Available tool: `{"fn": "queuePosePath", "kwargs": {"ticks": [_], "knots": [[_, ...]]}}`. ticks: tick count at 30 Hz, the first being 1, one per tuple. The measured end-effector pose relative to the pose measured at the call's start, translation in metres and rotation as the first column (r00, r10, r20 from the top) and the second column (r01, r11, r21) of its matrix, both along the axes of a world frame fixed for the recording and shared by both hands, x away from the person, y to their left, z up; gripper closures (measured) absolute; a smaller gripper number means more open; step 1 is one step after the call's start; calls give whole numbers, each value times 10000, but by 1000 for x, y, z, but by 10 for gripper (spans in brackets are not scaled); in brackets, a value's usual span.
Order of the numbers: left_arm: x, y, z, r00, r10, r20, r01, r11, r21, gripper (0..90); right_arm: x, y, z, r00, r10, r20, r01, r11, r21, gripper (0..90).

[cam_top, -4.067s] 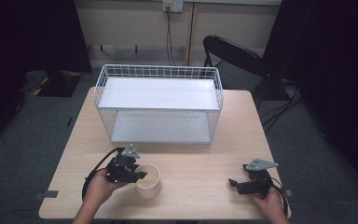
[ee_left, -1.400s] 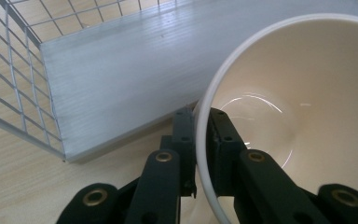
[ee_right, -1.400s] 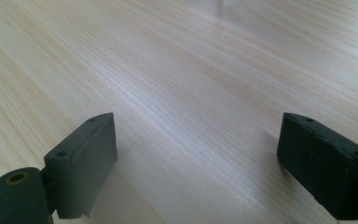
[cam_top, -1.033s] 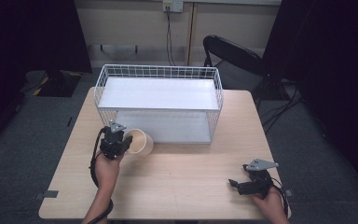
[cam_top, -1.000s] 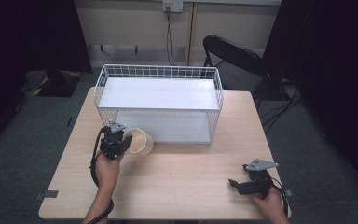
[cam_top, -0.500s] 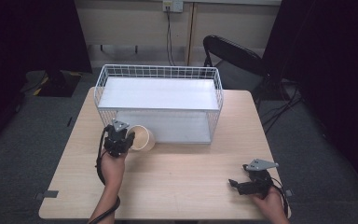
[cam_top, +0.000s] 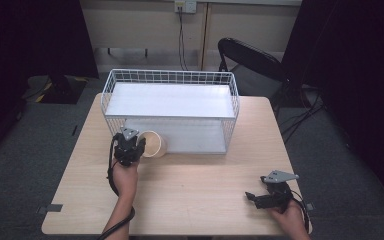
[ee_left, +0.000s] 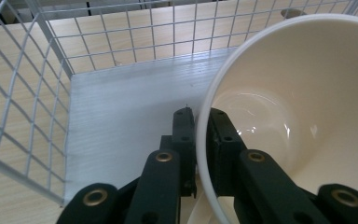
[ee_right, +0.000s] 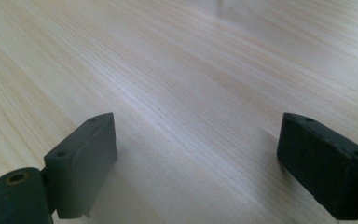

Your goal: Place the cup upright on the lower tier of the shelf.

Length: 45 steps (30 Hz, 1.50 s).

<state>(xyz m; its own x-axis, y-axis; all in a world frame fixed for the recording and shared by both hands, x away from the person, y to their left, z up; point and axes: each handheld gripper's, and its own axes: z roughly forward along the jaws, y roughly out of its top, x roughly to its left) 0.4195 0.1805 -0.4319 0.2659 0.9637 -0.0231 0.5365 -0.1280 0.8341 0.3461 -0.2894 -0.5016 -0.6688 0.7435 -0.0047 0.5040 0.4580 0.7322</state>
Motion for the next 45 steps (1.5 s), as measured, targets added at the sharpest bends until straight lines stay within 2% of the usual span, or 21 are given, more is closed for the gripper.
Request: {"fn": "queuePosePath", "kwargs": {"ticks": [10,12,18,28,44,45], "knots": [[2,-7,3,9990,224,390,-224,9997,-8,832,0,0,0,10000,1,2,-1,10000,-1,113],[2,-8,2,9987,264,442,-271,9995,140,832,0,0,0,10000,0,-1,0,10000,-1,113],[3,-11,2,9980,373,505,-377,9993,74,832,0,0,0,10000,2,2,-2,10000,2,113],[4,-14,-5,9947,699,756,-701,9975,1,832,0,0,0,10000,1,1,-1,10000,1,113],[6,-20,-15,9935,857,750,-851,9963,-114,831,0,0,0,10000,1,0,-1,10000,1,113],[6,-21,-15,9938,854,712,-855,9963,-16,831,0,0,0,10000,1,1,-1,10000,-1,113]]}}
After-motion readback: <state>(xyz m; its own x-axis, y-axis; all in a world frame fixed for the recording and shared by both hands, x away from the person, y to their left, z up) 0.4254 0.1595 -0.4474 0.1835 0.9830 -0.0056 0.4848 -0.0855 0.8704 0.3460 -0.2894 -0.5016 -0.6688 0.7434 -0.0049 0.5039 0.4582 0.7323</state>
